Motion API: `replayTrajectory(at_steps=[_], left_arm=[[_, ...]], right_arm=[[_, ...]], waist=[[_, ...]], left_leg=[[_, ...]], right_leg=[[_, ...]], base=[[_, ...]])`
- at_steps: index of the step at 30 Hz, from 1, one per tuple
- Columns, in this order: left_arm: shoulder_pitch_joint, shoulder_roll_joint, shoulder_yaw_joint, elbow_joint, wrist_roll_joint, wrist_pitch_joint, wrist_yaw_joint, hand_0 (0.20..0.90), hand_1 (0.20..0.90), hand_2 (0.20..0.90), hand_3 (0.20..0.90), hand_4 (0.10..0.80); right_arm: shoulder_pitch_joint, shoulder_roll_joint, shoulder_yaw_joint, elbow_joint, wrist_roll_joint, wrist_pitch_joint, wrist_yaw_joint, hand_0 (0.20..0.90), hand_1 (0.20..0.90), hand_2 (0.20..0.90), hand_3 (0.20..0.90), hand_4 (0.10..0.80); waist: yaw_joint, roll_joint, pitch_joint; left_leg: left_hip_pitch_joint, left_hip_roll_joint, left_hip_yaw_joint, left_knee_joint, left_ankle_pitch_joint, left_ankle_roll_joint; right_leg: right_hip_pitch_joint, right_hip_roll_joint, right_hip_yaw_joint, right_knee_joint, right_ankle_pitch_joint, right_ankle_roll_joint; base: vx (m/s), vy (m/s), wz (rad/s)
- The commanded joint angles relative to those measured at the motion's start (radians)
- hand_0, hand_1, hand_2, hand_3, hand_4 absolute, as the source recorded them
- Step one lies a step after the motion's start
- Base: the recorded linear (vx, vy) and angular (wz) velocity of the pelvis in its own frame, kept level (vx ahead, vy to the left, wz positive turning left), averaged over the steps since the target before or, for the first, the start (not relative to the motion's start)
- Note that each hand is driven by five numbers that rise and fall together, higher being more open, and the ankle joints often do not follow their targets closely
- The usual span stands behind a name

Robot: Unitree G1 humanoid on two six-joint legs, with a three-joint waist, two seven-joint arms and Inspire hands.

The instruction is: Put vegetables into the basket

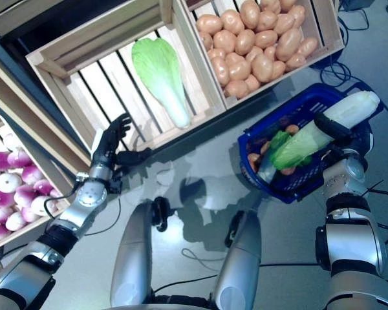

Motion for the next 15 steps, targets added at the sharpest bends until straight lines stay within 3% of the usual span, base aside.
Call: replayTrajectory(at_steps=[1, 9, 11, 12, 15], left_arm=[[-0.088, 0.056, -0.006, -0.063, -0.020, -0.125, 0.034, 0.900, 0.900, 0.900, 0.900, 0.800], [-0.151, 0.060, 0.000, -0.033, 0.014, -0.110, 0.108, 0.900, 0.900, 0.900, 0.900, 0.800], [-0.196, 0.081, -0.016, -0.021, 0.152, -0.091, 0.197, 0.900, 0.900, 0.900, 0.900, 0.800], [-0.200, 0.082, -0.018, -0.020, 0.151, -0.089, 0.203, 0.900, 0.900, 0.900, 0.900, 0.800], [-0.293, 0.149, -0.045, 0.029, 0.296, -0.037, 0.274, 0.900, 0.900, 0.900, 0.900, 0.800]], right_arm=[[-0.079, -0.123, 0.019, -0.003, 0.008, -0.038, 0.008, 0.900, 0.900, 0.900, 0.900, 0.800], [-0.079, -0.120, 0.024, 0.044, 0.004, 0.042, 0.010, 0.900, 0.900, 0.900, 0.900, 0.800], [-0.078, -0.126, 0.030, 0.053, 0.007, 0.054, 0.020, 0.900, 0.900, 0.900, 0.900, 0.800], [-0.078, -0.126, 0.030, 0.054, 0.007, 0.055, 0.021, 0.900, 0.900, 0.900, 0.900, 0.800], [-0.084, -0.128, 0.046, 0.061, 0.010, 0.065, 0.039, 0.900, 0.900, 0.900, 0.900, 0.800]], waist=[[0.002, 0.002, -0.066], [-0.002, -0.011, -0.066], [-0.006, -0.018, -0.071], [-0.006, -0.018, -0.071], [-0.017, -0.025, -0.079]], left_leg=[[0.092, 0.043, -0.035, -0.009, -0.132, -0.048], [0.116, 0.057, -0.028, -0.036, -0.124, -0.047], [0.120, 0.061, -0.026, -0.050, -0.117, -0.051], [0.120, 0.062, -0.026, -0.051, -0.116, -0.051], [0.131, 0.071, -0.017, -0.079, -0.100, -0.055]], right_leg=[[0.031, -0.016, 0.024, -0.093, 0.112, -0.032], [0.043, -0.008, 0.022, -0.106, 0.115, -0.025], [0.045, -0.005, 0.020, -0.115, 0.118, -0.022], [0.046, -0.005, 0.020, -0.116, 0.119, -0.022], [0.050, 0.003, 0.021, -0.132, 0.126, -0.017]], base=[[-0.076, 0.004, -0.01], [0.000, 0.000, 0.00], [0.000, 0.000, 0.00], [0.000, 0.000, 0.00], [-0.014, 0.003, -0.02]])
